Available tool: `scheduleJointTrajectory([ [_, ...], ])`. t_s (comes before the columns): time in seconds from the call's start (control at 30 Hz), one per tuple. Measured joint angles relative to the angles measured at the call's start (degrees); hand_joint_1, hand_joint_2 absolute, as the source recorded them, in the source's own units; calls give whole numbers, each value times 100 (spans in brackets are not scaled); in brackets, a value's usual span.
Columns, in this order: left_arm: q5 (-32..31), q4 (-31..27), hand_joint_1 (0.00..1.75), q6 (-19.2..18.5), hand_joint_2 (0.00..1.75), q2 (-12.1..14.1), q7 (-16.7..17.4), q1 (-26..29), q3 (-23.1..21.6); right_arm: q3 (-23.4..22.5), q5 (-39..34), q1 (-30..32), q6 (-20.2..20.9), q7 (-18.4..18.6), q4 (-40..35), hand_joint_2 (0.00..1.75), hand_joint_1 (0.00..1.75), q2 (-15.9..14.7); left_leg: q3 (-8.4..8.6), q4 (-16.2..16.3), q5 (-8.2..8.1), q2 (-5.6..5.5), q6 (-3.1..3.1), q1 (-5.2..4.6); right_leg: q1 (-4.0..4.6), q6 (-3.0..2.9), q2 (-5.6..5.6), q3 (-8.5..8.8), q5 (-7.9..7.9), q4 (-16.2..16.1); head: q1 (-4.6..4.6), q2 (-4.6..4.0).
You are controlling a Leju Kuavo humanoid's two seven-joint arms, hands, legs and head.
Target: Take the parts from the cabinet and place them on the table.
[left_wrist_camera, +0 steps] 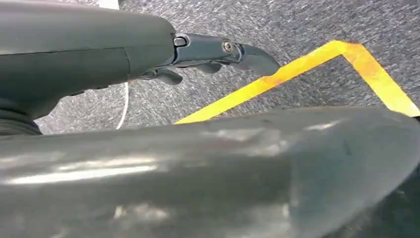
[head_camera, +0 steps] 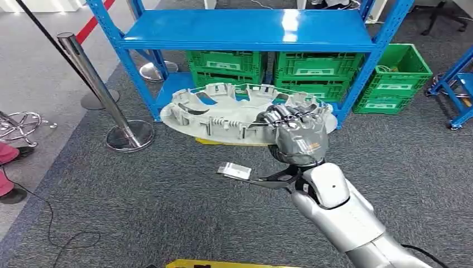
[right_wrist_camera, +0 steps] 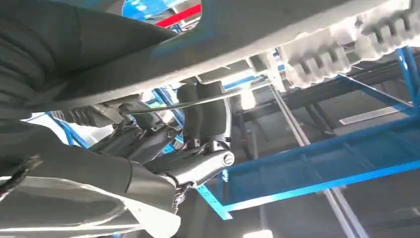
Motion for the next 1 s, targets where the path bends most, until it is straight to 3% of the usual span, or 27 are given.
scheduleJointTrajectory([
  [0.03,2,0,0,0,0,0,-2,-2,0,2,2,-2,0,-2,0,175,175,0,309,-506,188,-4,41,-4,7,5,1,-1,3,10,0,0],
  [0.07,4,0,0,0,0,13,-7,-3,0,2,9,-5,0,-4,0,175,175,0,552,-946,225,-19,100,-18,5,8,-3,-14,5,17,4,2],
  [0.1,7,0,0,0,0,20,-7,-4,0,2,13,-19,0,-4,0,175,175,0,634,-1063,186,-23,121,-37,33,38,0,-57,21,27,13,0],
  [0.2,7,0,0,0,0,15,-11,-4,-2,9,37,-23,-9,-7,0,175,175,0,583,-1131,182,-23,167,-54,20,138,-4,-114,89,31,7,0],
  [0.23,7,0,0,0,0,6,-13,-4,-2,9,44,-30,-13,-9,0,175,175,0,585,-1209,227,-18,210,-15,48,171,-4,-126,84,38,9,0],
  [0.27,7,0,0,0,0,-9,-13,-8,-4,9,48,-35,-13,-9,2,175,175,0,587,-1249,269,0,229,5,38,198,13,-225,-38,133,11,0],
  [0.3,7,0,0,-2,0,2,-13,-17,-7,9,50,-68,-13,-9,2,175,175,0,557,-1250,295,-2,263,7,28,233,16,-367,-251,432,53,0],
  [0.37,9,0,0,-15,0,0,-13,-27,-15,20,70,-86,-11,-17,4,175,175,0,492,-1240,329,-1,282,-4,1,263,15,-798,-666,1375,63,0],
  [0.4,9,0,0,-28,0,0,-11,-27,-17,31,85,-82,-11,-20,7,175,175,-2,466,-1236,347,-1,278,-9,-1,275,15,-977,-771,1759,66,0],
  [0.43,9,0,0,-33,0,0,-11,-25,-17,44,89,-79,-7,-20,7,175,175,-2,447,-1232,361,-1,278,-10,-2,279,14,-1020,-728,1846,68,0],
  [0.47,9,0,0,-33,0,0,-9,-24,-20,50,89,-79,-7,-17,13,175,175,-2,433,-1224,372,-2,270,-11,-2,280,14,-927,-573,1687,68,0],
  [0.53,9,0,0,-35,0,-4,-4,-25,-35,57,50,-86,-7,-15,37,175,175,-2,404,-1198,391,-5,249,-11,-2,250,12,-419,-71,721,68,0],
  [0.57,9,0,0,-35,0,-4,-4,-27,-37,59,20,-94,-9,-33,37,175,175,-2,396,-1185,400,-6,234,-13,-2,231,9,-155,64,230,68,0],
  [0.6,9,0,0,-35,0,0,-4,-29,-37,63,-42,-113,-11,-61,42,175,175,-2,357,-1162,412,-10,201,-62,15,223,10,-66,-21,70,69,0],
  [0.63,9,0,0,-35,0,2,-7,-34,-37,68,-103,-133,-13,-77,44,175,175,-2,313,-1145,442,-9,177,-59,3,186,27,-70,4,56,61,2],
  [0.67,9,0,0,-35,0,11,-11,-36,-39,68,-155,-133,-13,-101,63,175,175,-2,282,-1119,421,-7,217,-70,-11,194,32,-102,34,34,63,0],
  [0.7,11,0,0,-35,0,17,-11,-30,-39,70,-175,-127,-13,-116,85,175,175,-2,269,-1129,475,-3,333,-71,-2,194,34,-111,37,42,59,2],
  [1.0,11,0,0,-57,0,44,-13,-27,-85,39,-275,-152,-28,-133,291,175,175,-4,260,-1222,583,-6,200,-62,18,105,29,-182,97,65,61,0],
])
